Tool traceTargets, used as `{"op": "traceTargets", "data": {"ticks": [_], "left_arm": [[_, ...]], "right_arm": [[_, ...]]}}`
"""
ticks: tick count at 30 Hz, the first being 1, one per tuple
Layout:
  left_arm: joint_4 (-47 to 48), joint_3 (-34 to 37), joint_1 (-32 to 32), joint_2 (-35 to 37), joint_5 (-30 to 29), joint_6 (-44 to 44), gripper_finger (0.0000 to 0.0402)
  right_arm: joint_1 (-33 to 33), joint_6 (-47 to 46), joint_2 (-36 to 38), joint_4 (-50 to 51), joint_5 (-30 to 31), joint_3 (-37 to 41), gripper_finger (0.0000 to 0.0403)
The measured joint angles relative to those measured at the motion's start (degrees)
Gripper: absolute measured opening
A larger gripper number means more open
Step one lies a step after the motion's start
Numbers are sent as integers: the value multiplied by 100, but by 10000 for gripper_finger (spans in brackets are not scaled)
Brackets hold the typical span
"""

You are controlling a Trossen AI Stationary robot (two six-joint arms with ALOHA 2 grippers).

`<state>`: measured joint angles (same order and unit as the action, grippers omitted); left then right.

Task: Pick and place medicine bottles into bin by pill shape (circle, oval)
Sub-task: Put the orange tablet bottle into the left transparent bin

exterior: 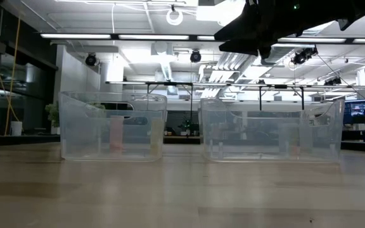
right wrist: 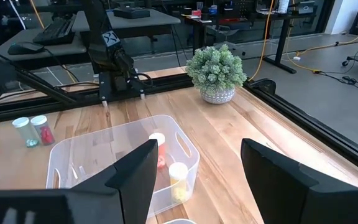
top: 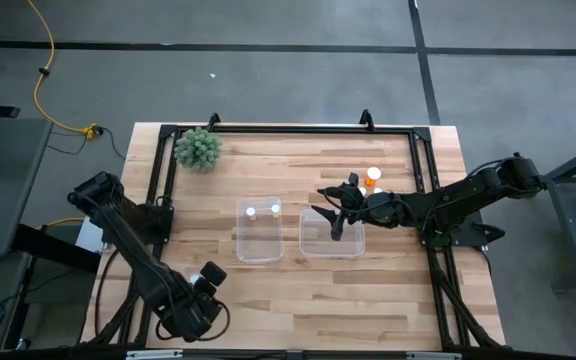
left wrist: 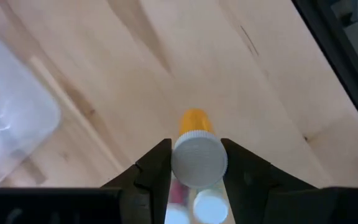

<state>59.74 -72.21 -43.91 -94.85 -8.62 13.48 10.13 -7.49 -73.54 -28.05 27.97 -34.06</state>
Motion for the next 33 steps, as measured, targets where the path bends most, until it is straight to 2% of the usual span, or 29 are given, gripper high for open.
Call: {"op": "traceTargets", "data": {"ticks": [4, 8, 10, 13, 24, 33], "left_arm": [[90, -43, 283, 434, -211, -154, 115], [73, -45, 691, 934, -764, -455, 115], [73, -45, 969, 1086, -1040, -681, 115], [66, -45, 1491, 1154, -1141, -1122, 115], [-4, -43, 3528, 555, -243, -2339, 115], [-208, -38, 4279, -59, 213, -2464, 115]], "right_arm": [[-1, 0, 0, 0, -2, 0, 224], [0, 0, 0, 0, 0, 0, 224], [-1, 0, 0, 0, 0, 0, 224], [0, -1, 0, -2, 0, 0, 224], [0, -1, 0, -4, 0, 0, 224], [-2, 0, 2, 9, -1, 0, 224]]}}
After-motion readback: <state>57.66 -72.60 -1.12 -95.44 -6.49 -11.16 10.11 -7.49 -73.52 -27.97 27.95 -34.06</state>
